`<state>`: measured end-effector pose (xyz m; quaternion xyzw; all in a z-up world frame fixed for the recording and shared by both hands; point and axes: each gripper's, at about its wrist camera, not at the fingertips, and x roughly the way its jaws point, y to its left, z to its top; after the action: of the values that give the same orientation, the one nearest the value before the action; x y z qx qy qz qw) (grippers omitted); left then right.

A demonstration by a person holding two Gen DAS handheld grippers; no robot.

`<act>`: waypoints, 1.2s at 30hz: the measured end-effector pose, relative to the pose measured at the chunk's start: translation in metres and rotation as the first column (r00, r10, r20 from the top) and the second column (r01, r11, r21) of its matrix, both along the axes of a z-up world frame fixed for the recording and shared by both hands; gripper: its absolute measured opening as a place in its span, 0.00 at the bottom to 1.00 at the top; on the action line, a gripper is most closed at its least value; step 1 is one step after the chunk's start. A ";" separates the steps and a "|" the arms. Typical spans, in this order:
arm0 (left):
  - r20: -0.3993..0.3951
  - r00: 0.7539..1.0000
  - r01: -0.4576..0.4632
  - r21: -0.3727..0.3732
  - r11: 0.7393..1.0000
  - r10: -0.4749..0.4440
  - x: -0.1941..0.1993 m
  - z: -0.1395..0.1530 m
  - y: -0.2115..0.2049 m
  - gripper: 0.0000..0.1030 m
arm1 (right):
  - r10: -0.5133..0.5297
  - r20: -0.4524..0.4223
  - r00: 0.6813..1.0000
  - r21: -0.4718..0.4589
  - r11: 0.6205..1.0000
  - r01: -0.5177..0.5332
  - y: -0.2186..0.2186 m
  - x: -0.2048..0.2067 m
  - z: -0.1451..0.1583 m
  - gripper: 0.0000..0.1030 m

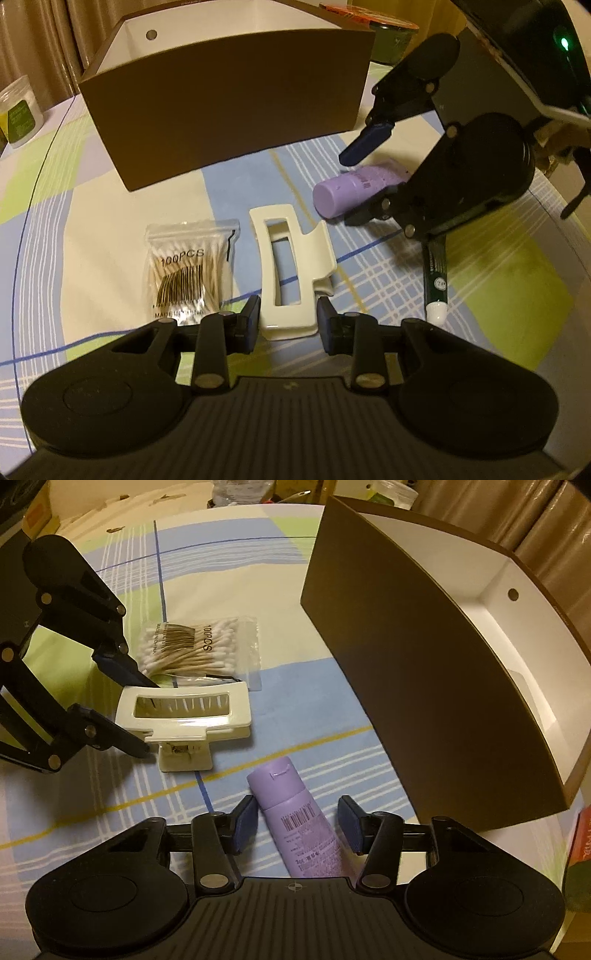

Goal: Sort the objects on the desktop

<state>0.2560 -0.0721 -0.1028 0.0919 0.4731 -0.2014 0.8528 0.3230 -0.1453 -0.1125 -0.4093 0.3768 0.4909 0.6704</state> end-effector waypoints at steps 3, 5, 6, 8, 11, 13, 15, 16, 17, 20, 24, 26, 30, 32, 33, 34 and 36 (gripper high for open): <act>-0.005 1.000 -0.005 -0.008 1.000 0.005 -0.001 0.000 0.002 0.27 | -0.010 0.005 1.000 -0.005 1.000 0.011 0.000 -0.001 0.000 0.33; -0.003 1.000 -0.004 -0.007 1.000 0.004 0.010 -0.012 0.007 0.27 | -0.020 0.006 1.000 -0.003 1.000 0.020 0.000 -0.003 0.000 0.30; -0.003 1.000 -0.001 -0.003 1.000 0.001 0.012 -0.015 0.007 0.27 | -0.026 0.003 1.000 0.002 1.000 0.026 -0.001 -0.004 0.000 0.30; -0.001 1.000 0.005 0.005 1.000 -0.005 0.013 -0.017 0.007 0.28 | -0.037 -0.002 0.999 0.011 0.999 0.037 -0.001 -0.006 0.001 0.30; 0.002 1.000 0.010 0.009 1.000 -0.010 0.015 -0.020 0.009 0.28 | -0.057 0.004 0.998 0.031 0.998 0.056 -0.004 -0.009 0.003 0.29; 0.003 1.000 0.013 0.010 1.000 -0.013 0.016 -0.021 0.011 0.28 | -0.073 0.006 0.997 0.048 0.996 0.073 -0.005 -0.010 0.006 0.29; 0.001 1.000 0.013 0.008 1.000 -0.013 0.018 -0.023 0.013 0.27 | -0.093 0.007 0.996 0.067 0.993 0.093 -0.007 -0.011 0.009 0.29; 0.001 1.000 0.012 0.006 1.000 -0.012 0.018 -0.024 0.014 0.27 | -0.106 0.008 0.994 0.078 0.991 0.105 -0.008 -0.011 0.011 0.29; 0.003 1.000 0.009 0.005 1.000 -0.009 0.018 -0.024 0.016 0.27 | -0.118 0.011 0.993 0.087 0.989 0.116 -0.009 -0.011 0.014 0.29; 0.022 1.000 0.002 0.000 1.000 -0.002 0.016 -0.022 0.020 0.25 | -0.152 0.018 0.988 0.115 0.982 0.149 -0.011 -0.012 0.022 0.29; 0.038 0.999 0.002 -0.004 1.000 -0.001 0.016 -0.018 0.026 0.25 | -0.185 0.020 0.982 0.153 0.972 0.180 -0.016 -0.015 0.035 0.29; 0.049 0.999 0.002 -0.004 1.000 -0.002 0.016 -0.015 0.030 0.25 | -0.193 0.024 0.981 0.166 0.968 0.186 -0.017 -0.018 0.040 0.29; 0.077 0.997 0.002 -0.005 1.000 -0.001 0.013 -0.008 0.035 0.25 | -0.211 0.032 0.977 0.195 0.960 0.201 -0.019 -0.023 0.051 0.29; 0.091 0.996 0.002 -0.005 1.000 -0.002 0.011 -0.002 0.037 0.25 | -0.221 0.034 0.975 0.212 0.955 0.209 -0.021 -0.026 0.058 0.29; 0.099 0.995 0.002 -0.006 1.000 -0.002 0.010 0.001 0.038 0.25 | -0.226 0.035 0.973 0.221 0.952 0.213 -0.022 -0.027 0.061 0.29; 0.106 0.994 0.004 -0.005 1.000 -0.003 0.010 0.004 0.039 0.25 | -0.232 0.039 0.972 0.230 0.949 0.217 -0.022 -0.028 0.064 0.29; 0.121 0.993 0.005 -0.004 1.000 -0.005 0.007 0.010 0.038 0.25 | -0.244 0.047 0.969 0.247 0.942 0.226 -0.024 -0.031 0.072 0.28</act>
<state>0.2633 -0.0338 -0.0929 0.1034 0.4200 -0.1986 0.8795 0.2921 -0.1694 -0.0408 -0.2959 0.3348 0.4333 0.7827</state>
